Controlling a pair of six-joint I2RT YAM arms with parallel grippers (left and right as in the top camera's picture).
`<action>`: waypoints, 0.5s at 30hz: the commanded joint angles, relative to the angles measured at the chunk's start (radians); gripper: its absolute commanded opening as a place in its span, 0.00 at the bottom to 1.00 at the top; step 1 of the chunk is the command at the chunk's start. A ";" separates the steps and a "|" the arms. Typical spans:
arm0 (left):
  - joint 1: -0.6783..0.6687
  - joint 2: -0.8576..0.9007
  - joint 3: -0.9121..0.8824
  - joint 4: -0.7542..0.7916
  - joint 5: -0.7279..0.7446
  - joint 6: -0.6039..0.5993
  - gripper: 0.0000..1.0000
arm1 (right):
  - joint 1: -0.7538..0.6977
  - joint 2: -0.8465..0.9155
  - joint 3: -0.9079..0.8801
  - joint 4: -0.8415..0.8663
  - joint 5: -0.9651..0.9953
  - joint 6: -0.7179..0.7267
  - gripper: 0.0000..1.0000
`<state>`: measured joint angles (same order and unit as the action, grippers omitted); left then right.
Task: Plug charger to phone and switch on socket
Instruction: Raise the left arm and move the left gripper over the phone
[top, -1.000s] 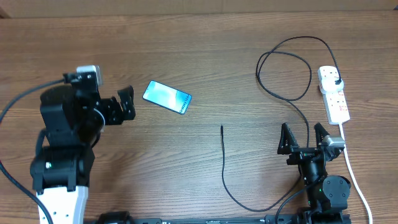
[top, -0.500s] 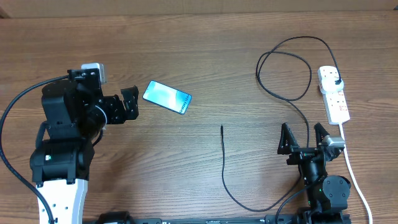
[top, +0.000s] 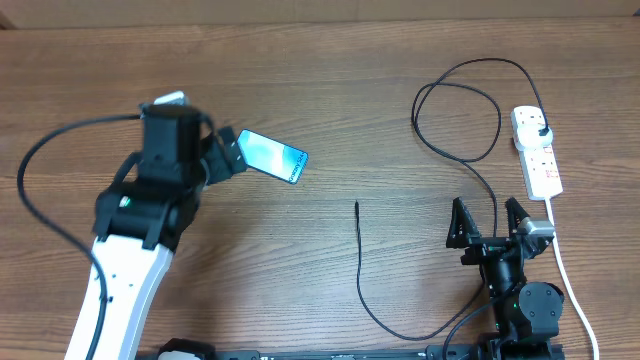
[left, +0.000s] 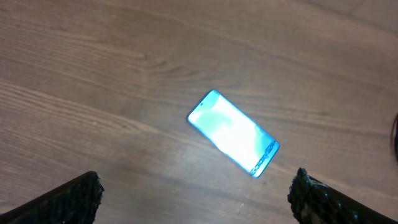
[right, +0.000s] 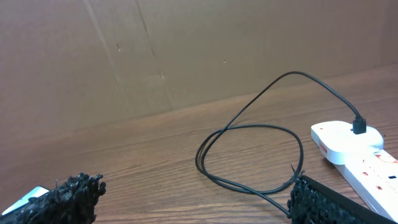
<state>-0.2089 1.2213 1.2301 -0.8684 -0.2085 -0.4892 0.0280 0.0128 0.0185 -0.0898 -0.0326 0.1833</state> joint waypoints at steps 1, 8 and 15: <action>-0.051 0.084 0.104 -0.019 -0.116 -0.154 1.00 | 0.006 -0.010 -0.011 0.006 0.013 0.005 1.00; -0.112 0.251 0.225 -0.047 -0.113 -0.385 1.00 | 0.006 -0.010 -0.011 0.005 0.013 0.005 1.00; -0.199 0.383 0.280 -0.048 -0.112 -0.599 1.00 | 0.006 -0.010 -0.011 0.006 0.013 0.006 1.00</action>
<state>-0.3775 1.5669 1.4734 -0.9134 -0.2966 -0.9409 0.0280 0.0128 0.0185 -0.0895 -0.0330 0.1833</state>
